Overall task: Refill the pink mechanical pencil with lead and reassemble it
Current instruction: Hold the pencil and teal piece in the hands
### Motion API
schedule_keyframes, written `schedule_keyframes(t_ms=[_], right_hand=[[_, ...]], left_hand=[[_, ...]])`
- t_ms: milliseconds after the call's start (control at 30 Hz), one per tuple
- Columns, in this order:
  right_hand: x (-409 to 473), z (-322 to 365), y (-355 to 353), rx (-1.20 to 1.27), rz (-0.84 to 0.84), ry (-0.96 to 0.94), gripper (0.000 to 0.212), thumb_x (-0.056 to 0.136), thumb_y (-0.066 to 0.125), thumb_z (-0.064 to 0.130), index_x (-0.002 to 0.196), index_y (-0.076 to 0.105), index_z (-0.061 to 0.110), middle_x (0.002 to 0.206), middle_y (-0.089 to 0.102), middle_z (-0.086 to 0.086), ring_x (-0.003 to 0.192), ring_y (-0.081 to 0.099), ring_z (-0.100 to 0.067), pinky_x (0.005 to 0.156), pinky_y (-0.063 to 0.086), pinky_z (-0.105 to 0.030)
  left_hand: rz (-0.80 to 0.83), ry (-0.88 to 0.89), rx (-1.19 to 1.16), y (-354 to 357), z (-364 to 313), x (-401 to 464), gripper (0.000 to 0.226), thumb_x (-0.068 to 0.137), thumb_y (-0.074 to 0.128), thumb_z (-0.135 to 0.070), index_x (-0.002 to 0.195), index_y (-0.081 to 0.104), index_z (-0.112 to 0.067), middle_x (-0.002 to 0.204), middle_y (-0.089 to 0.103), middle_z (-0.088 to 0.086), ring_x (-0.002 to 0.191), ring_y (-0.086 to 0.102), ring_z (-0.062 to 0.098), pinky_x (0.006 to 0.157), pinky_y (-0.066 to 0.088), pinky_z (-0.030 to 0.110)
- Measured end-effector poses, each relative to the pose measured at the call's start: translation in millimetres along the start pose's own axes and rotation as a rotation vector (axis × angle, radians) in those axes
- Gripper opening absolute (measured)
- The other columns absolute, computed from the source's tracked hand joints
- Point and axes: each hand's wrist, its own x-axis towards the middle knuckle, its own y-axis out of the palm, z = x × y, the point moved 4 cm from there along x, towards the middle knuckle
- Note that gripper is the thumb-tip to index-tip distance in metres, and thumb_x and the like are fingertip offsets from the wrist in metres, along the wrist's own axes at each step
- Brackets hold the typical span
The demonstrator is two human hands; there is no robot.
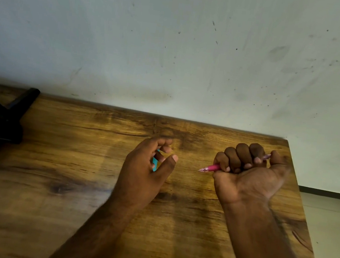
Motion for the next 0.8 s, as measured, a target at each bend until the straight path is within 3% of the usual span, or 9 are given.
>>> schedule_keyframes(t_ms=[300,500,800], right_hand=[[4.4,-2.9,0.9,0.026,0.122,0.025,0.045,0.098,0.032,0.049,0.063,0.038,0.021,0.059,0.026,0.004,0.053,0.021,-0.014,0.052,0.024,-0.028],[6.0,-6.5,6.5,0.03,0.248,0.071,0.042,0.097,0.036,0.051,0.07,0.044,0.02,0.068,0.031,0.002,0.06,0.033,-0.016,0.063,0.034,-0.033],[7.5,-6.7,4.9,0.017,0.26,0.083,0.043,0.099,0.034,0.051,0.07,0.043,0.02,0.068,0.031,0.002,0.06,0.033,-0.016,0.064,0.034,-0.034]], left_hand=[[0.001,0.004,0.011,-0.3,-0.2,-0.4,0.032,0.091,0.069,-0.038,0.123,0.063,-0.036,0.108,0.065,-0.022,0.099,0.06,-0.004,0.074,0.046,0.007],[-0.005,0.008,0.017,-0.6,-0.2,0.0,0.032,0.091,0.07,-0.037,0.123,0.063,-0.035,0.108,0.064,-0.021,0.098,0.06,-0.006,0.072,0.047,0.007],[-0.01,0.02,0.018,0.3,-0.6,0.4,0.031,0.091,0.07,-0.036,0.122,0.064,-0.034,0.107,0.065,-0.021,0.097,0.061,-0.004,0.072,0.049,0.006]])
